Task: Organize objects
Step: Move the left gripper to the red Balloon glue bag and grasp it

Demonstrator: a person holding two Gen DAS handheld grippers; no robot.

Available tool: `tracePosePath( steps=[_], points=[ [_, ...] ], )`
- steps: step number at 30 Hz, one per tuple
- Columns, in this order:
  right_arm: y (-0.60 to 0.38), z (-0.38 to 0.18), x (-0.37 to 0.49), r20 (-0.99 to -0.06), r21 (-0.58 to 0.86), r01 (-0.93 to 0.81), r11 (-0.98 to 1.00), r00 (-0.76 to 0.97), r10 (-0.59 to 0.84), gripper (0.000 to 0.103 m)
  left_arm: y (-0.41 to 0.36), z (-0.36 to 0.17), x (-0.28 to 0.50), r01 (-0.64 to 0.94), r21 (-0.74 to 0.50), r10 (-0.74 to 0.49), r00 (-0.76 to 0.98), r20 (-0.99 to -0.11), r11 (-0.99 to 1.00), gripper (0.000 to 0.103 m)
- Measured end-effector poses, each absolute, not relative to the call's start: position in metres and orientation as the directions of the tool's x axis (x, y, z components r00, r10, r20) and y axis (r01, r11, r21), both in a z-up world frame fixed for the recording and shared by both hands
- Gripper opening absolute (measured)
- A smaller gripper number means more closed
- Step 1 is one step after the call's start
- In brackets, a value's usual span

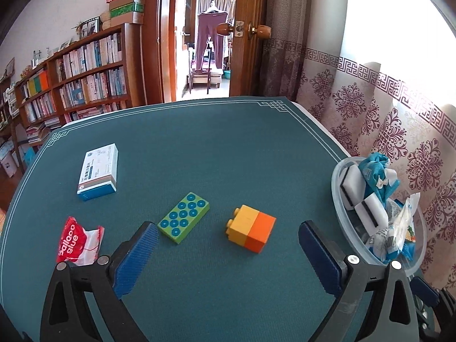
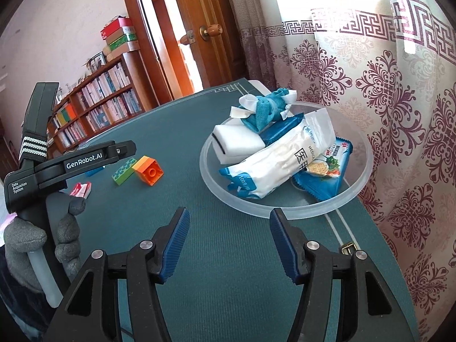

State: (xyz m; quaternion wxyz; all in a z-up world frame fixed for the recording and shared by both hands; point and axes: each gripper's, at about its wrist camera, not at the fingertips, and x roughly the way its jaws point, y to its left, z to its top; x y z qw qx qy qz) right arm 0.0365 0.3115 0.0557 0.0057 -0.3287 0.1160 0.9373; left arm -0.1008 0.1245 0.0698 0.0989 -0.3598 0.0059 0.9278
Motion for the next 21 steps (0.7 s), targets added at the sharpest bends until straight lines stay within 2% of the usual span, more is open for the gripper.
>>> tracePosePath(
  steps=[10, 21],
  points=[
    [0.281, 0.051, 0.029, -0.643, 0.204, -0.026, -0.979, -0.757, -0.114, 0.064, 0.055, 0.06, -0.101, -0.027, 0.007, 0.016, -0.76, -0.65, -1.0, 0.102],
    [0.257, 0.043, 0.009, -0.683, 0.202, 0.017, -0.979, -0.714, -0.154, 0.065, 0.001, 0.041, -0.111, 0.071, -0.01, -0.045, -0.727, -0.685, -0.997, 0.102]
  ],
)
